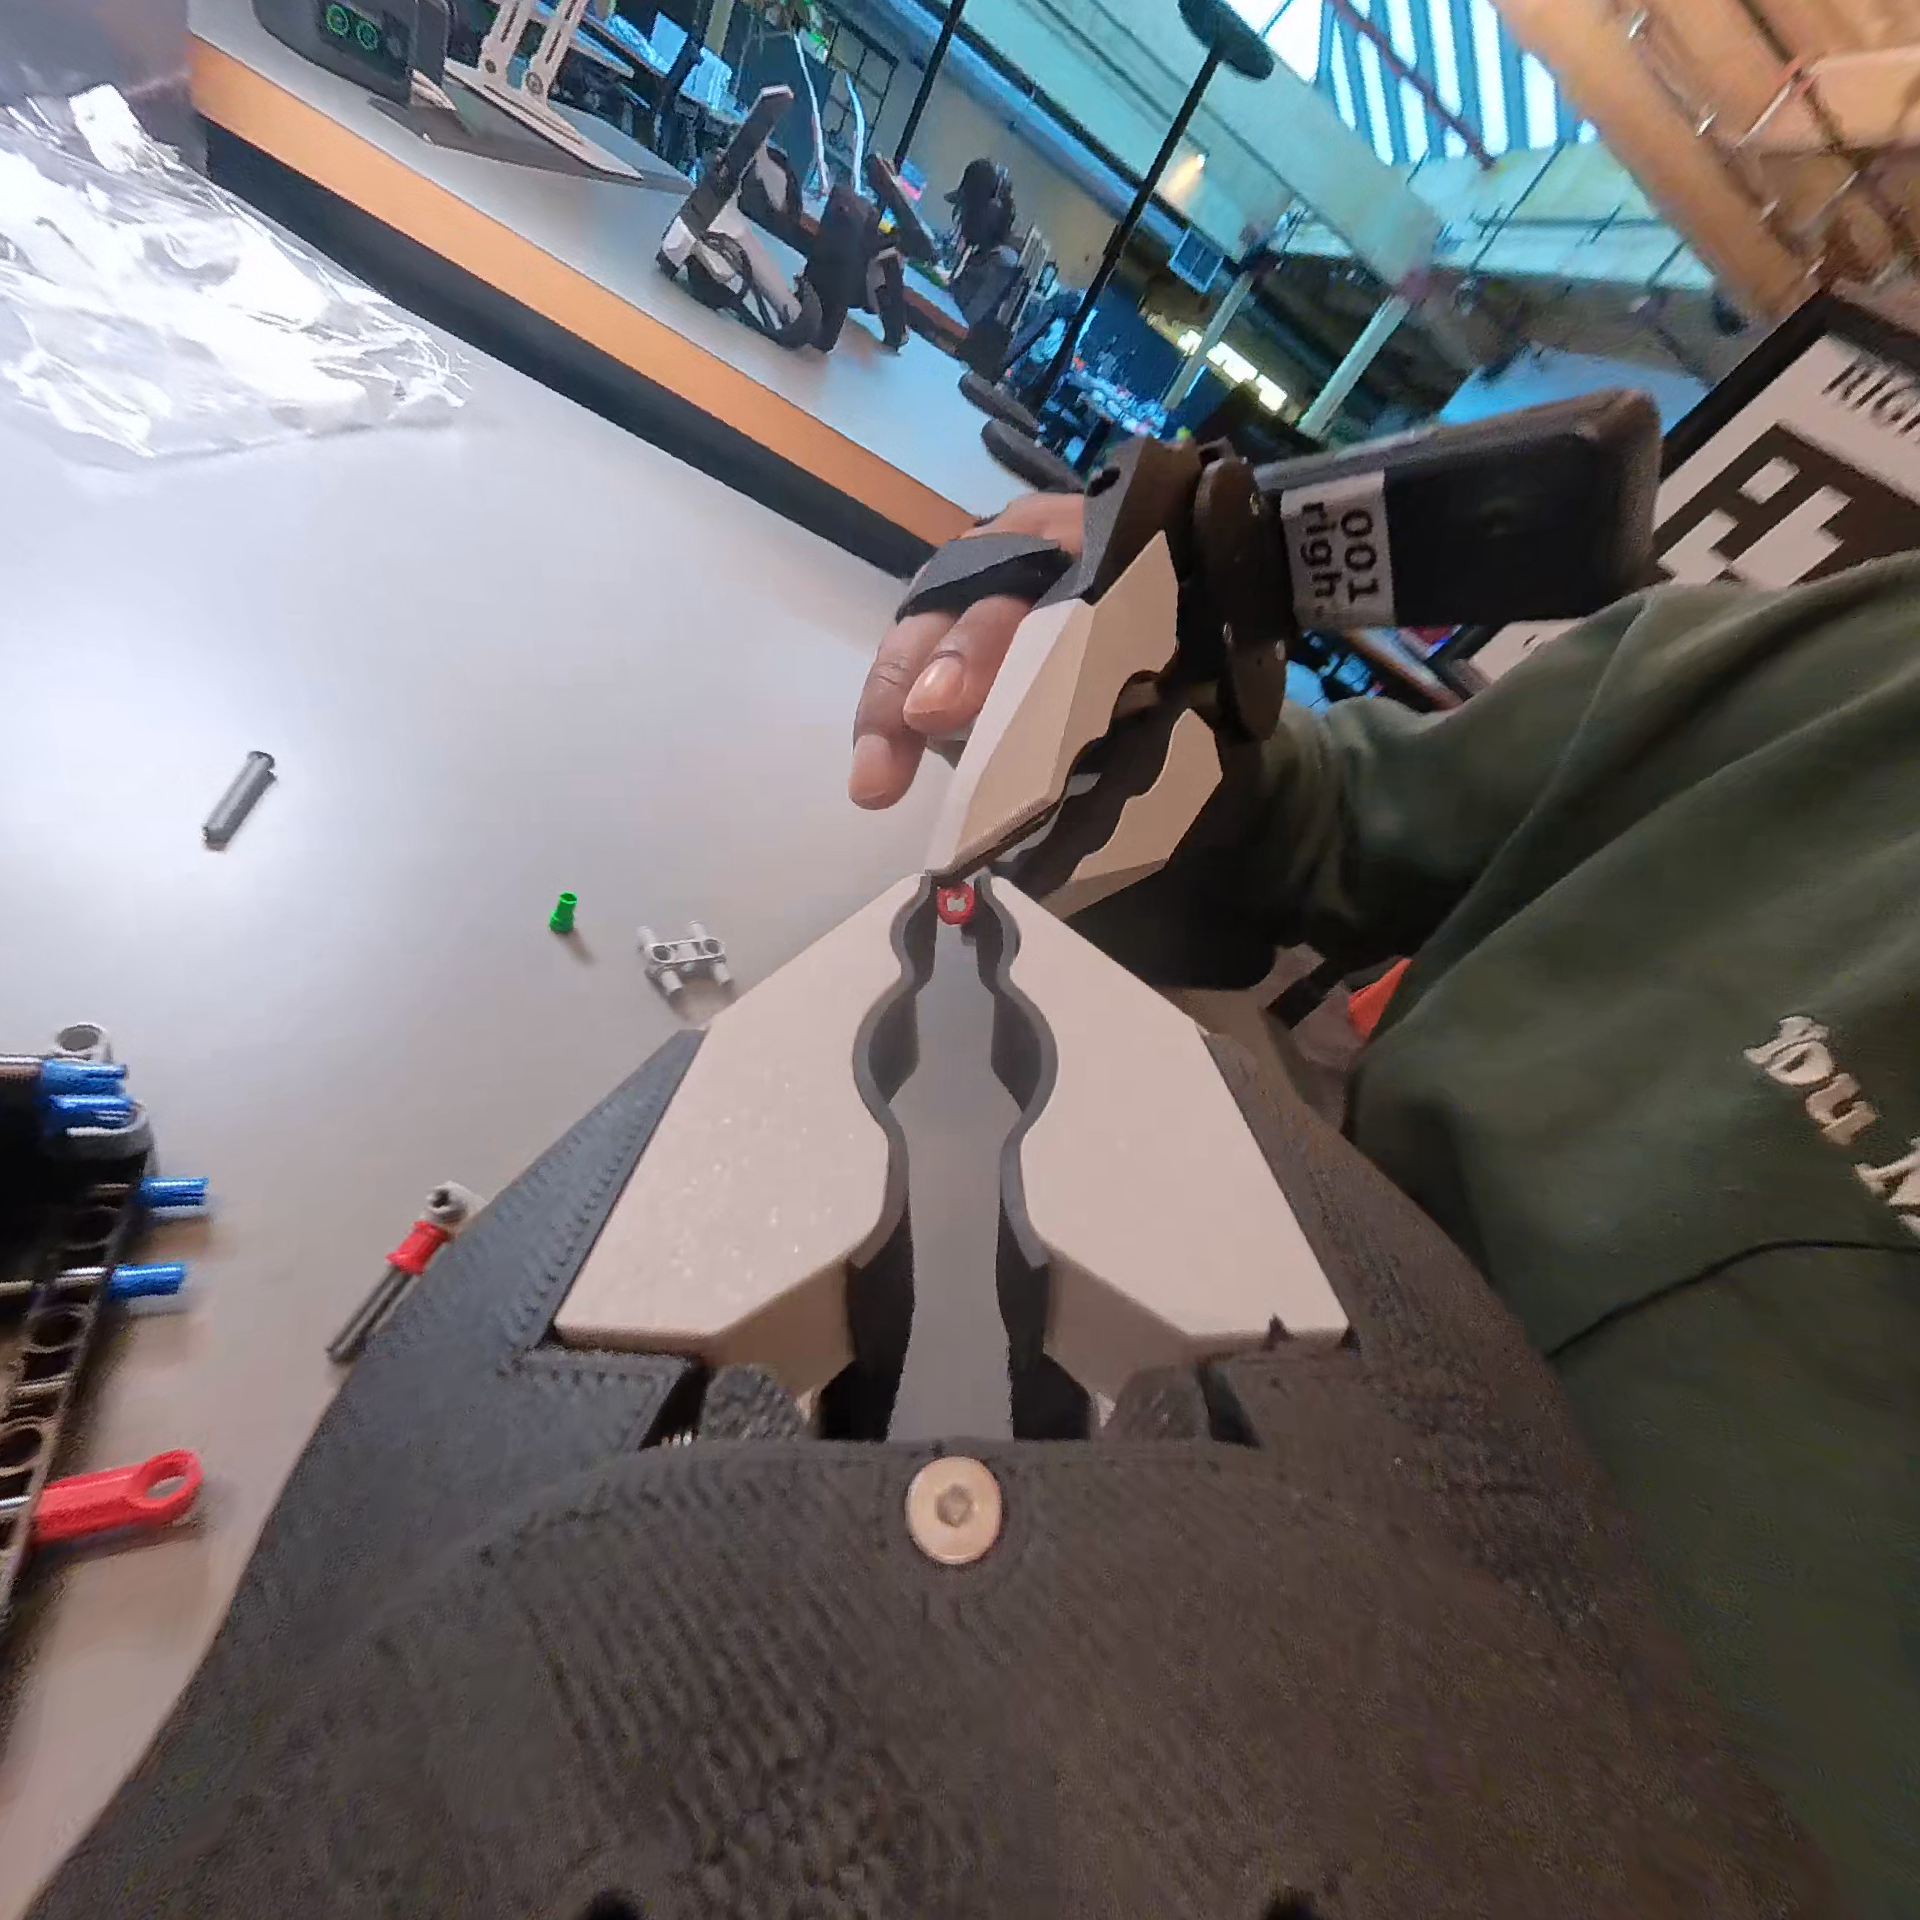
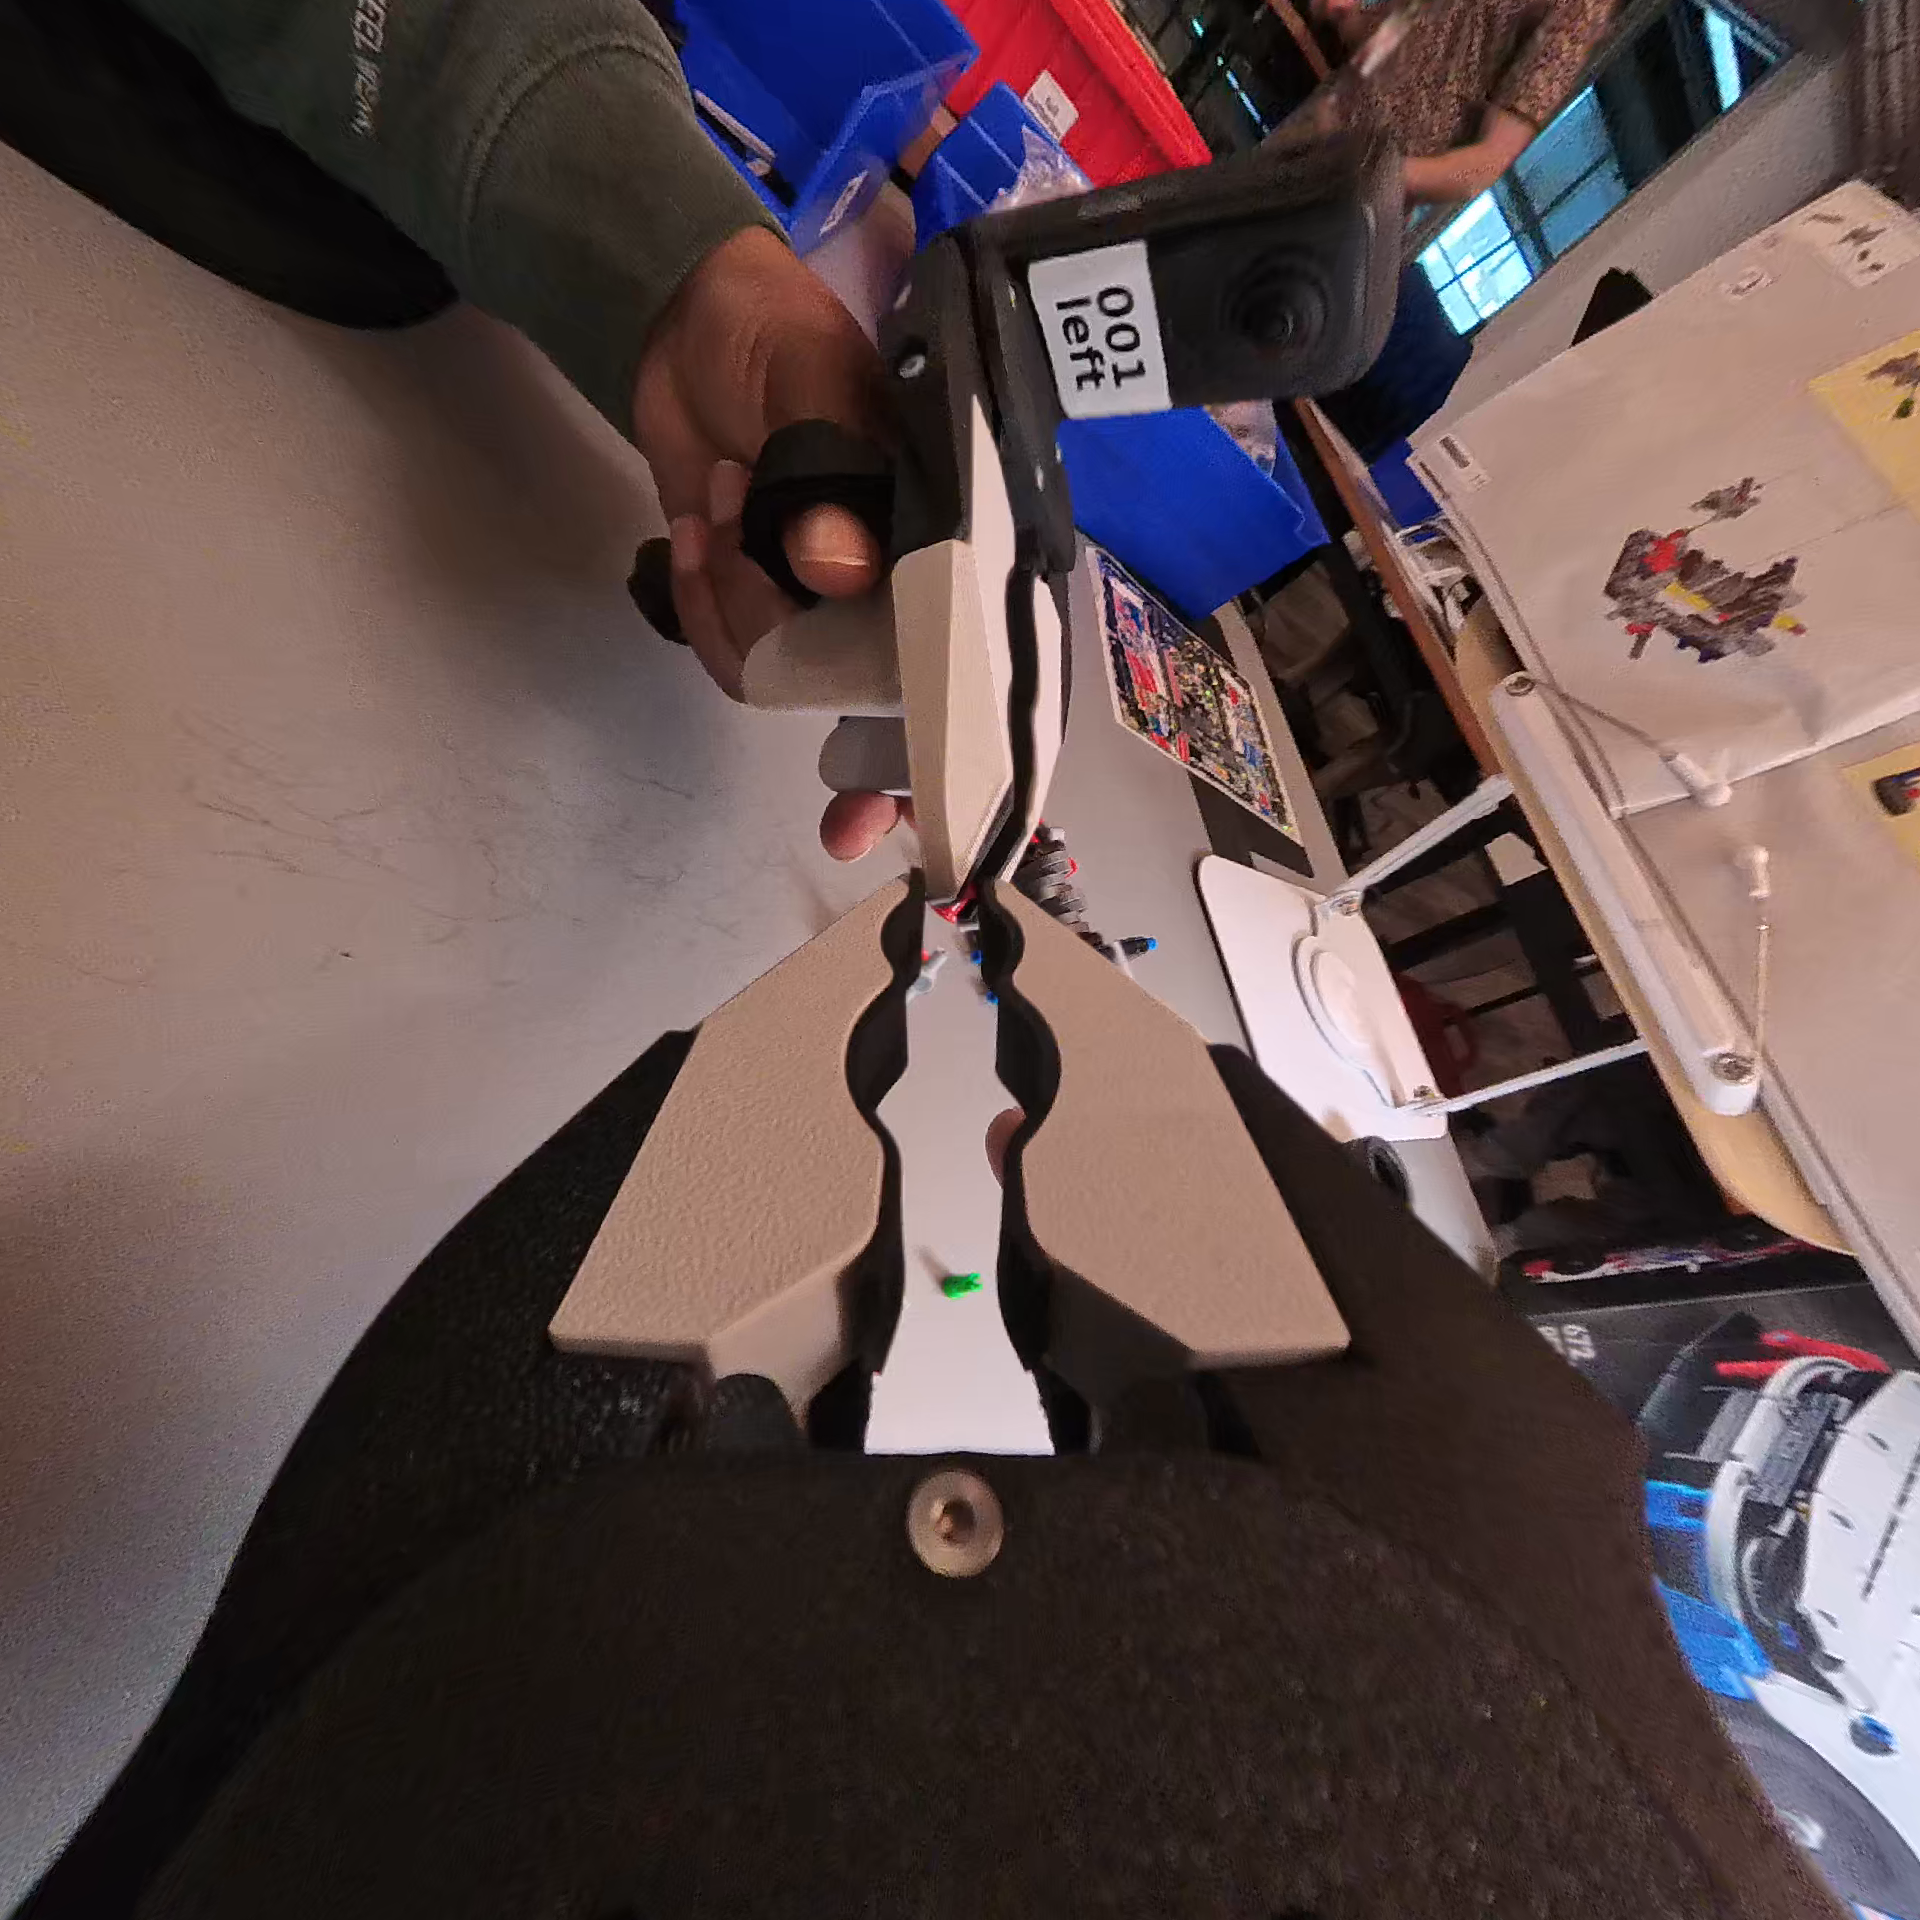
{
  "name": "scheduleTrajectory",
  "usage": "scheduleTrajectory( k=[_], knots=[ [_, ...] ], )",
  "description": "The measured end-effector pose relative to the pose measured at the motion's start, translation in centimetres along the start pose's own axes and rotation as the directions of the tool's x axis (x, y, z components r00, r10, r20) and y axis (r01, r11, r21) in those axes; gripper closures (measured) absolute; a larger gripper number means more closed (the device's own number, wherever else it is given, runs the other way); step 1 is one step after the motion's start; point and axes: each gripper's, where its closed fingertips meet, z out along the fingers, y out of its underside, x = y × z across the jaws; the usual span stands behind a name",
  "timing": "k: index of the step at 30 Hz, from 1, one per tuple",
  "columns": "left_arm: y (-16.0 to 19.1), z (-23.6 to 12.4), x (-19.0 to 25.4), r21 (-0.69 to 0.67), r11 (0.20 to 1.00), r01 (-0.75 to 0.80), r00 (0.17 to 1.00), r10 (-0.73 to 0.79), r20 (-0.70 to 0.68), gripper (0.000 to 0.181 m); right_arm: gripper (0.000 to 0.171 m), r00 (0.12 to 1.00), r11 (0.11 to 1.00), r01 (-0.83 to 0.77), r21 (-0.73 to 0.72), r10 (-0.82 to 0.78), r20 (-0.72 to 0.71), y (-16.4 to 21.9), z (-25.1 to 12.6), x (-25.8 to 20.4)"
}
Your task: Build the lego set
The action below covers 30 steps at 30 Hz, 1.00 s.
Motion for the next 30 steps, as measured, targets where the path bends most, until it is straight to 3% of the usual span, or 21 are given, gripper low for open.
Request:
scheduleTrajectory(
  k=[4, 8, 12, 15, 17, 18, 19, 21, 23, 26, 30],
  knots=[
    [-0.7, -0.3, 0.5, 0.064, 0.983, 0.17, 0.981, -0.163, -0.103, 0.177, 0.164, 0.997, 0.998, 0.063, 0.012, -0.062, -0.045, -0.6, -0.1, 0.4],
    [-1.6, -0.6, 0.9, 0.121, 0.912, 0.392, 0.902, -0.354, -0.248, 0.175, 0.165, 0.981, 0.989, 0.151, 0.008, -0.148, -0.126, -1.3, -0.2, 1.0],
    [-2.7, -1.3, 1.2, 0.187, 0.875, 0.446, 0.872, -0.378, -0.311, 0.166, 0.165, 0.986, 0.995, 0.088, 0.044, -0.081, -0.147, -1.6, -0.3, 1.6],
    [-4.2, -2.9, -0.3, 0.286, 0.876, 0.388, 0.914, -0.327, -0.239, 0.155, 0.165, 0.992, 0.999, -0.011, 0.052, 0.018, -0.126, -0.7, -0.6, 2.2],
    [-4.3, -4.4, -2.6, 0.292, 0.933, 0.21, 0.977, -0.213, -0.02, 0.153, 0.164, 0.99, 0.993, -0.107, -0.045, 0.102, -0.095, 2.1, -0.7, 2.8],
    [-4.2, -5.6, -4.4, 0.244, 0.968, 0.058, 0.983, -0.098, 0.155, 0.153, 0.164, 0.984, 0.975, -0.173, -0.14, 0.164, -0.075, 4.5, -0.8, 2.8],
    [-3.9, -7.1, -6.4, 0.141, 0.985, -0.1, 0.939, 0.047, 0.34, 0.153, 0.164, 0.972, 0.945, -0.234, -0.227, 0.221, -0.079, 7.0, -1.0, 3.0],
    [-3.0, -10.6, -10.0, -0.131, 0.949, -0.288, 0.762, 0.31, 0.569, 0.143, 0.164, 0.936, 0.857, -0.341, -0.386, 0.349, -0.052, 11.5, -1.7, 2.1],
    [-1.0, -12.6, -12.1, -0.335, 0.896, -0.291, 0.662, 0.441, 0.606, 0.133, 0.164, 0.896, 0.791, -0.412, -0.453, 0.442, -0.044, 13.8, -2.1, 1.3],
    [2.2, -12.3, -12.8, -0.433, 0.875, -0.215, 0.707, 0.446, 0.549, 0.121, 0.164, 0.886, 0.748, -0.406, -0.526, 0.462, -0.027, 15.0, -2.4, 0.2],
    [3.9, -11.2, -13.5, -0.509, 0.839, -0.191, 0.726, 0.47, 0.502, 0.116, 0.163, 0.89, 0.744, -0.397, -0.538, 0.455, -0.029, 15.1, -2.1, 0.0]
  ],
)
